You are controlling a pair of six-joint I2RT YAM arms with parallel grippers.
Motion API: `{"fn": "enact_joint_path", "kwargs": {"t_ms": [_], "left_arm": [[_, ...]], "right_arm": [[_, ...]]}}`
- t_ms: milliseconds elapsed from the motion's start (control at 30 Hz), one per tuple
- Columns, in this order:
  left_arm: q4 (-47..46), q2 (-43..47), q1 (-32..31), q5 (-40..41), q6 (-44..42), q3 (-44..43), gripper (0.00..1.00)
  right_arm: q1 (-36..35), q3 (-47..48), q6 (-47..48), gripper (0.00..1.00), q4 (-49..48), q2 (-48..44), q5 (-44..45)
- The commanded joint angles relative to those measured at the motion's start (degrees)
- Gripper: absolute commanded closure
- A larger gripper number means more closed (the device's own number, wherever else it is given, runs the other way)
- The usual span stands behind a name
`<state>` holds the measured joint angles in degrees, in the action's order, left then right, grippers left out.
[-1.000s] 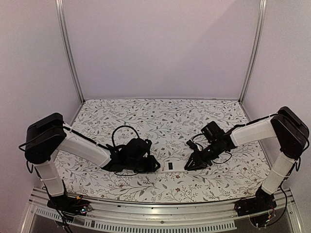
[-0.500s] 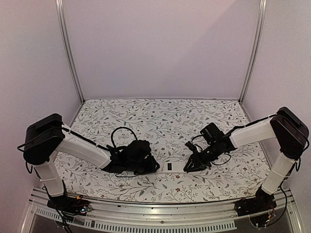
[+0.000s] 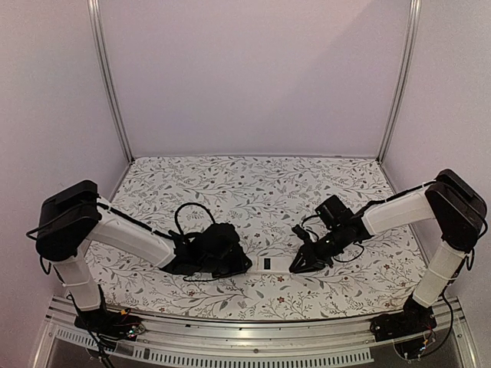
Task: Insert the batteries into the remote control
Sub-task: Load the battery cover onto the remote control without the battery cover.
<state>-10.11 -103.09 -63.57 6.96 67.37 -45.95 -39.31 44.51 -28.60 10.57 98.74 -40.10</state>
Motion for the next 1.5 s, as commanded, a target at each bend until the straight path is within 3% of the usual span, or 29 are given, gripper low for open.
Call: {"fn": "enact_joint_path", "kwargs": {"t_ms": [0, 500, 1100, 1467], "left_arm": [[6.7, -2.0, -2.2, -2.4, 0.8, 1.0, 0.78], [12.2, -6.1, -2.3, -3.8, 2.6, -0.6, 0.78], [19.3, -2.2, -0.9, -1.3, -2.6, -2.5, 0.63], [20.3, -0.8, 1.0, 0.0, -8.0, -3.5, 0.6]], "right_arm": [[-1.7, -0.1, -0.3, 0.81, -2.9, 1.4, -2.1], [-2.0, -0.1, -0.1, 0.81, -3.0, 2.4, -1.5], [-0.2, -0.4, 1.6, 0.79, -1.0, 1.1, -1.1], [0.6, 0.3, 2.7, 0.68, 1.0, 0.7, -1.1]]}}
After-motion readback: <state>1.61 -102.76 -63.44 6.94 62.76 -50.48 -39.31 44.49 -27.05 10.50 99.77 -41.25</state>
